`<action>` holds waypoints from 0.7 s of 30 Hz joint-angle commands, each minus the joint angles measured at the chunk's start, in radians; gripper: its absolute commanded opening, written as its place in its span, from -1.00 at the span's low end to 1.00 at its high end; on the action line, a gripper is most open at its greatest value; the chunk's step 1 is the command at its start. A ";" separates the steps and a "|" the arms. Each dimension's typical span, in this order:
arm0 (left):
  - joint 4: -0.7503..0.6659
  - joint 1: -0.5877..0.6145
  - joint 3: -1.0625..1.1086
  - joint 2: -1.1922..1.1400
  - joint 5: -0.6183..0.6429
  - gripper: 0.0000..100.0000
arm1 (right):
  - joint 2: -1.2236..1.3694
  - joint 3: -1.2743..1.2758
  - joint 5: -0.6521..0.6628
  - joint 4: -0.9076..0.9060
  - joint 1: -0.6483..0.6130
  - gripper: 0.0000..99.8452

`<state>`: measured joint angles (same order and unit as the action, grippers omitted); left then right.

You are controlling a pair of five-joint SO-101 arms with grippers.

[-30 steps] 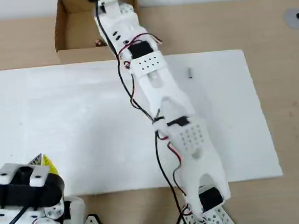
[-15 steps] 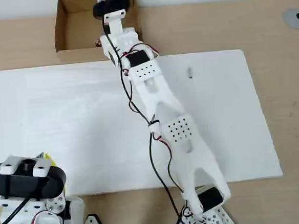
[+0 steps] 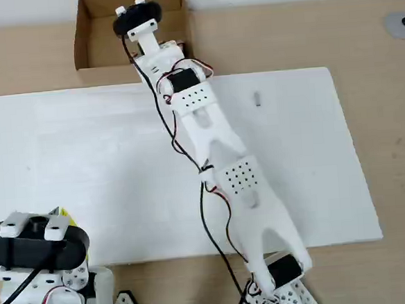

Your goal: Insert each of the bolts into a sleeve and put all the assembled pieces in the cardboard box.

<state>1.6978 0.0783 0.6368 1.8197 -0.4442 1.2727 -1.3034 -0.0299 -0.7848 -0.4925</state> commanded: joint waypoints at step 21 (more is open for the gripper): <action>-0.003 0.012 0.003 0.004 -0.005 -0.98 | -0.013 -0.229 0.041 -0.242 -0.090 -0.21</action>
<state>1.6978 0.0783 0.6368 1.8197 -0.4442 1.2743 -1.4339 0.0069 -0.9889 -0.5662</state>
